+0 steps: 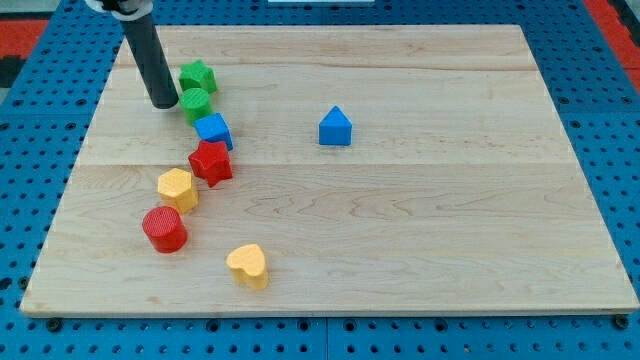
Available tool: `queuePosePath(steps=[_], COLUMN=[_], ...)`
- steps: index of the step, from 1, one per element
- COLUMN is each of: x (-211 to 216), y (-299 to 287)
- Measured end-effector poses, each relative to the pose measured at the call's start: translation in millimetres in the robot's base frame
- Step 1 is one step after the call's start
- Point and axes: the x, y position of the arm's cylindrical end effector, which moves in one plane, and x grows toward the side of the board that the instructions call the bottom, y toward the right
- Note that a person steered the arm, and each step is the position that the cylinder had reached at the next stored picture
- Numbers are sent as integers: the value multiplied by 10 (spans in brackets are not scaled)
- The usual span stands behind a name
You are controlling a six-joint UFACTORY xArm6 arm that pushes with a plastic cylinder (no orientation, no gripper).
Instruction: Push green star slightly right
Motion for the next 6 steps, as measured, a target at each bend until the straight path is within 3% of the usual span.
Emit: queuePosePath(steps=[2,4,6], x=[13,-403,-523], y=[378,-410,130])
